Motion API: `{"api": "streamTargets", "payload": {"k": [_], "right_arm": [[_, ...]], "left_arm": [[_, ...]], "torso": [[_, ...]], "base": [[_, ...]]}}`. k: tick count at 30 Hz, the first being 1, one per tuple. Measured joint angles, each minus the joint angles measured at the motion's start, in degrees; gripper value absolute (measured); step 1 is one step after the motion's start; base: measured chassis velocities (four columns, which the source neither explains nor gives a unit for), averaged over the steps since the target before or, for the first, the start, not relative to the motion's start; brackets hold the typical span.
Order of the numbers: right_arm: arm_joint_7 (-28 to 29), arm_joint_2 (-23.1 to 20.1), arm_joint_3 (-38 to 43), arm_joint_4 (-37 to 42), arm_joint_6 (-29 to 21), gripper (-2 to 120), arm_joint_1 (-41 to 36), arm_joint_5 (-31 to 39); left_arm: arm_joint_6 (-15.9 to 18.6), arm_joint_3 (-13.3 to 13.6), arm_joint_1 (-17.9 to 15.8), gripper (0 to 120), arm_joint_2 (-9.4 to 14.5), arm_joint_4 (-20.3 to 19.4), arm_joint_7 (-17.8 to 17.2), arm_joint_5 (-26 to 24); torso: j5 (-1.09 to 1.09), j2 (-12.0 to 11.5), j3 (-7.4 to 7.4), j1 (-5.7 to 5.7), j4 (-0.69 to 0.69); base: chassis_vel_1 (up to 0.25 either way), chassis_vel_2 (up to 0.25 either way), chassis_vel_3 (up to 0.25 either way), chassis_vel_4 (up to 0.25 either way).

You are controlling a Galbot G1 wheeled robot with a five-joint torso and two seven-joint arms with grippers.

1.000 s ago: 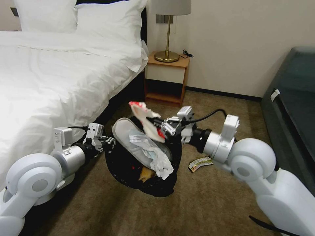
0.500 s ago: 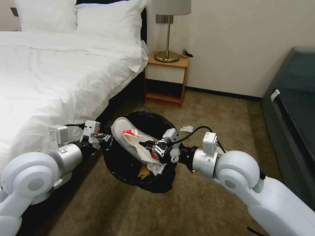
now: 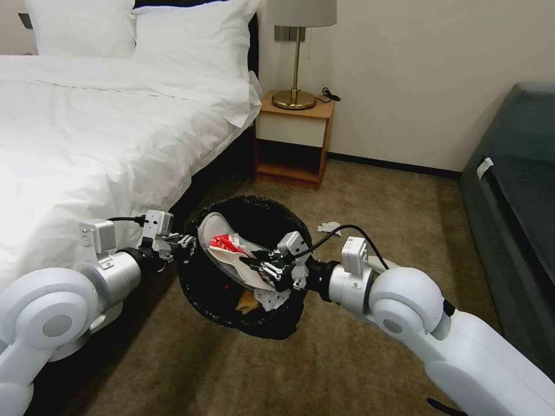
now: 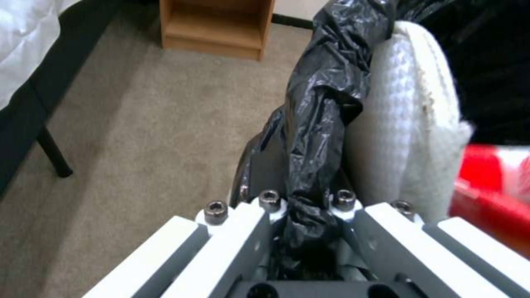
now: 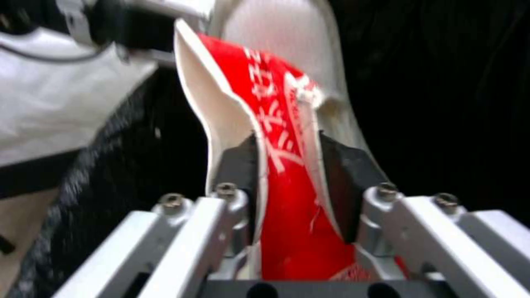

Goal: Pick up the trash bin, then pick up the garbage on the floor and place it into the trash bin.

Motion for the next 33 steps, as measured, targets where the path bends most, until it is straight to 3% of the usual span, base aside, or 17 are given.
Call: {"api": "streamTargets", "payload": {"k": [5,9,14,19,33], "right_arm": [[0.3,-0.35,2.96,2.15,0.3,54,0.48,2.4],[0.01,-0.64,4.62,3.02,0.3,65,0.34,4.48],[-0.42,-1.35,8.91,4.86,0.3,89,0.38,7.59],[0.34,-1.55,10.32,6.49,1.07,99,1.72,10.62],[3.71,-1.06,12.09,6.52,4.35,100,3.08,12.85]], "left_arm": [[0.0,-0.14,0.42,1,0.07,-0.09,0.12,0.13],[0.0,0.29,0.1,1,-0.02,0.14,0.12,0.24],[-0.01,0.62,-0.14,1,-0.03,0.45,0.11,0.34],[-0.01,0.36,0.59,1,-0.17,0.71,0.1,0.73],[-0.01,-1.77,2.31,1,-0.45,0.3,0.05,0.82]], "torso": [[0.0,0.0,0.0,0.0,0.0],[0.0,0.0,0.0,0.0,0.0],[0.0,0.0,0.0,0.0,-0.01],[0.0,0.0,0.0,0.0,0.0],[0.0,0.0,0.0,0.0,-0.01]], "base": [[0.0,0.0,0.0,0.0],[0.0,0.0,0.0,0.0],[0.0,0.0,0.0,0.0],[0.0,0.0,0.0,0.0],[0.0,0.0,0.0,0.0]]}}
